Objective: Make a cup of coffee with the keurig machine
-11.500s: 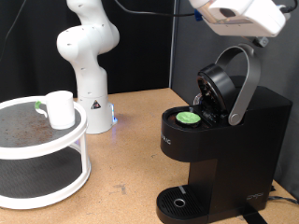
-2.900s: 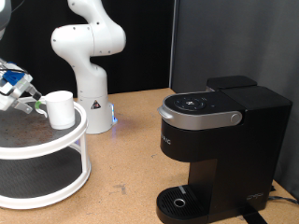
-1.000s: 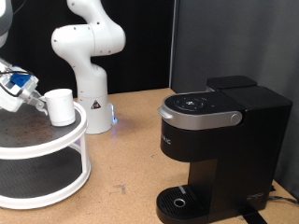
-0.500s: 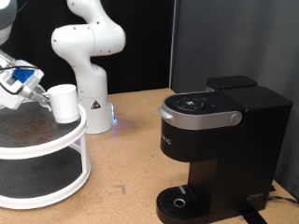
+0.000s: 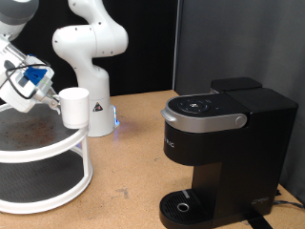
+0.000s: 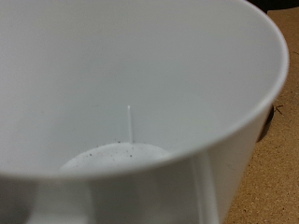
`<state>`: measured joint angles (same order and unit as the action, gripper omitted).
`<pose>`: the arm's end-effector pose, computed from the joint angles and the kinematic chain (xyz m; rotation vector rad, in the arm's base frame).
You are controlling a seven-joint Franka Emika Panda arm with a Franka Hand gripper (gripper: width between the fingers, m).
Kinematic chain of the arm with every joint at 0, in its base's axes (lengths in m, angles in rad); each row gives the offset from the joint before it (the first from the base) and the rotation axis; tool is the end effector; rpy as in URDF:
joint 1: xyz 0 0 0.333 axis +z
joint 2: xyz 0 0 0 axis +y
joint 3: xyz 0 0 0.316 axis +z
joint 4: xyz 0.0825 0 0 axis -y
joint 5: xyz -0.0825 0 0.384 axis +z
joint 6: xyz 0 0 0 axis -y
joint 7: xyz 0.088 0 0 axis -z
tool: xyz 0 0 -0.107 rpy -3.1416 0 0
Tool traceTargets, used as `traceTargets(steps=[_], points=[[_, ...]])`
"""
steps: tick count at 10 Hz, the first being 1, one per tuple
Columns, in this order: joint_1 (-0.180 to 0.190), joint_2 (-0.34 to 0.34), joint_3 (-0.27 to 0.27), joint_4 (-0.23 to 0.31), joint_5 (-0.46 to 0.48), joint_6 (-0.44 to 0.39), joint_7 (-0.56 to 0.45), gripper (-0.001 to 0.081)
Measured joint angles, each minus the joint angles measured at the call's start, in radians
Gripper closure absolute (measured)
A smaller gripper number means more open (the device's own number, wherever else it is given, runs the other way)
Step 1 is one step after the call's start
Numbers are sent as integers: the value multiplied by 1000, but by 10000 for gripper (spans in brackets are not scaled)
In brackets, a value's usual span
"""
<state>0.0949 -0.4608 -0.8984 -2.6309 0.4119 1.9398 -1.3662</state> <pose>0.2863 -0.2282 0.3360 -2.3190 -0.5372 -0.5048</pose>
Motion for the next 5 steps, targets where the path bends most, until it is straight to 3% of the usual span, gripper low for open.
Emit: traceTargets(steps=[2,5], points=[[4,-15,4,-25,147,85,4,732],[44,-53,81,-68,364,262,55,732]])
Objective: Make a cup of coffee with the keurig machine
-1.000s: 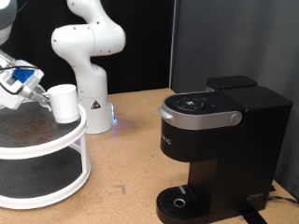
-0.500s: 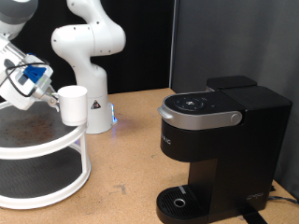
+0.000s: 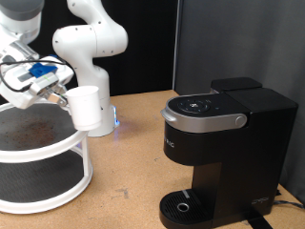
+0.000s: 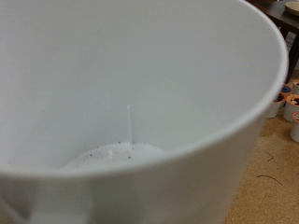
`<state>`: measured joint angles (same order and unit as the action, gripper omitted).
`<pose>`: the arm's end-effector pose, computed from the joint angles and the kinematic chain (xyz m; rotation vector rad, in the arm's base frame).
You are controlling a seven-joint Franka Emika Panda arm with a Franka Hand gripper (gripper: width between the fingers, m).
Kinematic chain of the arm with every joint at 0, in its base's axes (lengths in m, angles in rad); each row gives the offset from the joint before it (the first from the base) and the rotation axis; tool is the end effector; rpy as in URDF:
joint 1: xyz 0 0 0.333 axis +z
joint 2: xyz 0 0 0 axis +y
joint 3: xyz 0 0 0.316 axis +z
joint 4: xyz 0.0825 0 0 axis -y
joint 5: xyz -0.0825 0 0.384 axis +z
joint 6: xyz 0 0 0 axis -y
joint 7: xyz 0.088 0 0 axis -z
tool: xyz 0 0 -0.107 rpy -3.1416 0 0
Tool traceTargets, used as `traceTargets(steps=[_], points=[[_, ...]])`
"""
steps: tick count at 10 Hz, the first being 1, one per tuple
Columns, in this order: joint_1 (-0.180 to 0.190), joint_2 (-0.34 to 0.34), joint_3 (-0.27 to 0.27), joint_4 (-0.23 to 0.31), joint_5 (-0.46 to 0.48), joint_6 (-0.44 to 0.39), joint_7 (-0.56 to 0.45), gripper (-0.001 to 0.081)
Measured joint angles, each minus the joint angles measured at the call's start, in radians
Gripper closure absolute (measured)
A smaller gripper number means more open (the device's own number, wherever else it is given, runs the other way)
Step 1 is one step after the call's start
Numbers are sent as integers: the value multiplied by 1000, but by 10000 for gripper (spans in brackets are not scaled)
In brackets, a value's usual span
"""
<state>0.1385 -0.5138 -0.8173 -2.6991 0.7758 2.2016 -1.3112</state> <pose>0.3214 -0.2011 0.3506 -2.2892 -0.2087 -0.8131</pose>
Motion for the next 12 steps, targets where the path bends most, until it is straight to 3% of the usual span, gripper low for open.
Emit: traceTargets(steps=[3,4,8,12], points=[[67,13,84,-18,116,147,28,732],[80,23,96,-21,125,159,42,732],[90,35,100,-21,139,158,43,732],[178,90,113,-31,238,240,18,732]])
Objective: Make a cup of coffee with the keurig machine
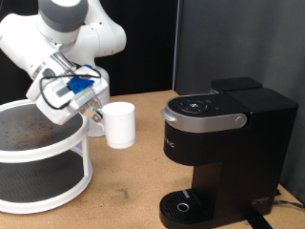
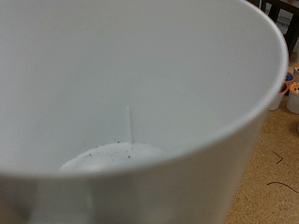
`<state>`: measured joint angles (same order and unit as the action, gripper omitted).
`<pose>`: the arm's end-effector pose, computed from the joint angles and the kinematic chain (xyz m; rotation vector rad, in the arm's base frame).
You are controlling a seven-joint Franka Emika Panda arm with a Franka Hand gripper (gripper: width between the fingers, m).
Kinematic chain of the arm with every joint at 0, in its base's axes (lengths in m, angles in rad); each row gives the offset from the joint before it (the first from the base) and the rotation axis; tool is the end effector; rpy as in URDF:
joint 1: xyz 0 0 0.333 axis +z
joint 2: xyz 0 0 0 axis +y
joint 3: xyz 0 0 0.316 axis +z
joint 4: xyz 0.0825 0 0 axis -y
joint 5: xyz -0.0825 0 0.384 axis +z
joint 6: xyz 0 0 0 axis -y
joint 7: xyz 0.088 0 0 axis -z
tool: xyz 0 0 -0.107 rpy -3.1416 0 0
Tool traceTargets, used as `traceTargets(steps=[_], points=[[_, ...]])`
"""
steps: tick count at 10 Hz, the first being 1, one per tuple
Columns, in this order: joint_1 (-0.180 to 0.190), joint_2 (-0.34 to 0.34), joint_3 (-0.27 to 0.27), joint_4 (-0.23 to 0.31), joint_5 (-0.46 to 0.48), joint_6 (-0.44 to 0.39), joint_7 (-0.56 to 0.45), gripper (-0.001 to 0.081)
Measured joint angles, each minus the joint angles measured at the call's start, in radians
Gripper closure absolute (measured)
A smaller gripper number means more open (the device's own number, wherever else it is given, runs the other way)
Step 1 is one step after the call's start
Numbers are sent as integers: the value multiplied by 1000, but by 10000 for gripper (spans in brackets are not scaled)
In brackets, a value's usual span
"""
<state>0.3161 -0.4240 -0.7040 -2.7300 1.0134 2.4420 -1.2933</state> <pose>0.3670 -0.1284 0.3296 -2.3618 -0.1403 -0.7803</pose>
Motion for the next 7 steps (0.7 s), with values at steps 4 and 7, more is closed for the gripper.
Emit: traceTargets(steps=[4,7], points=[[93,135,-1,6,168,47,-119,732],[138,231,1,14,298,49,-224,732]])
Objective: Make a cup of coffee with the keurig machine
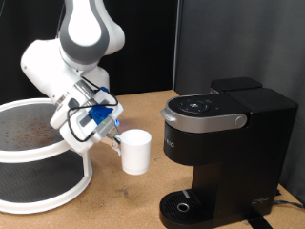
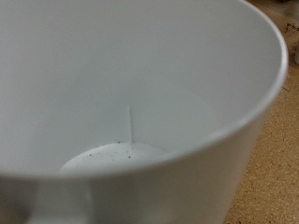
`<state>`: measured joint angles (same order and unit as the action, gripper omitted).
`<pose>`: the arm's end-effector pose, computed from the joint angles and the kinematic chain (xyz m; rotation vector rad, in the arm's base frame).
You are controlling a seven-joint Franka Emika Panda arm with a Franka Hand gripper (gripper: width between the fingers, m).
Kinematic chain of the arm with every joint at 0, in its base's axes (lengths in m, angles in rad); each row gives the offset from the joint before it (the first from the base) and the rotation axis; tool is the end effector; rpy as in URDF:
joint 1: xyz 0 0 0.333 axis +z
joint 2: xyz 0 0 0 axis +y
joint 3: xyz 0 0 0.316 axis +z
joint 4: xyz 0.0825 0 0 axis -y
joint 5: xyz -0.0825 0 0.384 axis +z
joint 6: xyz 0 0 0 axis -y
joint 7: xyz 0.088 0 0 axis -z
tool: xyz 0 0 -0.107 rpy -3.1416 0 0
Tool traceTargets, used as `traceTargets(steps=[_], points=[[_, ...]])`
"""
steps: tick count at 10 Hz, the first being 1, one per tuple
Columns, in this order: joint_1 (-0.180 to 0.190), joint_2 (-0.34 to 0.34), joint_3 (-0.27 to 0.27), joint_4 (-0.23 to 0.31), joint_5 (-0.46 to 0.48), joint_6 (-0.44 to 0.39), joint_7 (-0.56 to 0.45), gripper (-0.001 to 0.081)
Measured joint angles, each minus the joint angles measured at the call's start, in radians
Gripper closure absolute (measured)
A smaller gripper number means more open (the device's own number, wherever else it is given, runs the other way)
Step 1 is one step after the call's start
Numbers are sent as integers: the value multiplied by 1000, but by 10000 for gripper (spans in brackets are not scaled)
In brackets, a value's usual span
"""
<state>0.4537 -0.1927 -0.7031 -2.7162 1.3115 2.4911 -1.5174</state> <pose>0.3785 -0.0891 0.2641 -2.4216 -0.1585 -0.7100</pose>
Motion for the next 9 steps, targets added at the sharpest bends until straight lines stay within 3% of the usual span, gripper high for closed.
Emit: traceTargets(steps=[4,9], points=[[39,136,26,18,191,-2,-148,732],[49,244,73,48,355,-26,-245,732]])
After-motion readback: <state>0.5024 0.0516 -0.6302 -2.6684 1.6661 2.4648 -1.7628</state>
